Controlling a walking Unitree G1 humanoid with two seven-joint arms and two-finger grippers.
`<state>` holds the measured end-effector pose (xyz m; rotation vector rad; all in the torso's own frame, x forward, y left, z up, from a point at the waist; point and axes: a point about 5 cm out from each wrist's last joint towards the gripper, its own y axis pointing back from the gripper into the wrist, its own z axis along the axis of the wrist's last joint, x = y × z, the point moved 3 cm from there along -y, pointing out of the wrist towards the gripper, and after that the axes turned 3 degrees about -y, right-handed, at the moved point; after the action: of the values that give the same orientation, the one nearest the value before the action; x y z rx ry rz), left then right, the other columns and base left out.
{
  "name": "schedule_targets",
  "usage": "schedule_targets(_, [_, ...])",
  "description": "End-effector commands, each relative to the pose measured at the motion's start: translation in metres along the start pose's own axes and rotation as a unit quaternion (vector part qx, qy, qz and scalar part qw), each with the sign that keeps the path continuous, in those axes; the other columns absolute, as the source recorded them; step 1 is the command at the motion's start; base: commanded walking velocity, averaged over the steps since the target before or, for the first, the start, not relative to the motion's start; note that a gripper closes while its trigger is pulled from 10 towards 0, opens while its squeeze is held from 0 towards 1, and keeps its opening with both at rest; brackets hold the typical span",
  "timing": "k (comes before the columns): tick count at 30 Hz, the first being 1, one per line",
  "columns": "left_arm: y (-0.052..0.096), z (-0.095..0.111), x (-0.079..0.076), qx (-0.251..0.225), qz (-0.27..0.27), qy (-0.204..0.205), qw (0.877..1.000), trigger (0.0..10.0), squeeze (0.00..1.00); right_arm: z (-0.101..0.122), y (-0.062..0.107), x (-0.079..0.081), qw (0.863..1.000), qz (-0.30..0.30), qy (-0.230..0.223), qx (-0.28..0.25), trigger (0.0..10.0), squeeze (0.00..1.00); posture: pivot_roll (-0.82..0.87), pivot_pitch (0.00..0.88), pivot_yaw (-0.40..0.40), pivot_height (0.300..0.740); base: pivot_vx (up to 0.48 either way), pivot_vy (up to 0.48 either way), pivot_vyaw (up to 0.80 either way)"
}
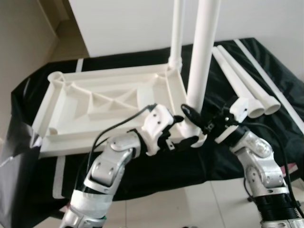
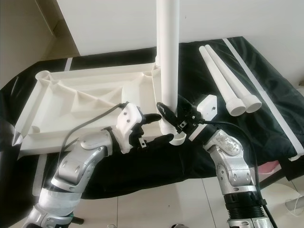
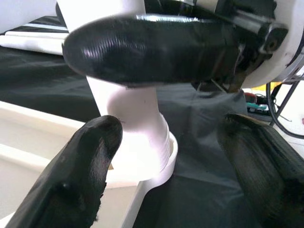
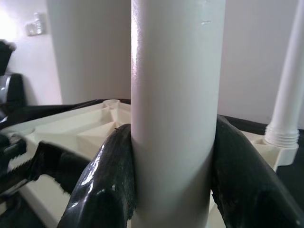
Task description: Building children table
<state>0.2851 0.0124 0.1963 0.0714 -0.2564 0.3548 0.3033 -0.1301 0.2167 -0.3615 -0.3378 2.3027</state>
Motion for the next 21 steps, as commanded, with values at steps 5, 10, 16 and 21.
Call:
schedule_targets(5, [0.001,-0.001,0.004,0.006,0.027,-0.002,1.0,10.0,0.0,0.013,-0.008,0.005,1.0,0.004,0.012,-0.02,10.0,0.0,-0.06,0.095,0.058,0.74,0.0,0.0,0.0])
schedule_targets(10, [0.007,-0.001,0.017,0.012,0.042,-0.012,0.999,10.0,0.0,0.014,-0.008,-0.001,1.0,-0.012,0.022,-0.011,10.0,0.0,-0.06,0.092,0.051,0.74,0.0,0.0,0.0])
schedule_targets(16, [0.014,-0.002,0.03,0.022,0.056,-0.025,0.998,10.0,0.0,0.01,-0.009,-0.026,0.995,-0.09,0.044,0.025,10.0,0.0,-0.06,0.09,0.048,0.74,0.0,0.0,0.0])
schedule_targets(21, [0.015,-0.001,0.032,0.019,0.06,-0.023,0.998,10.0,0.0,-0.001,-0.006,-0.061,0.971,-0.204,0.073,0.097,10.0,0.0,-0.07,0.088,0.045,0.74,0.0,0.0,0.0])
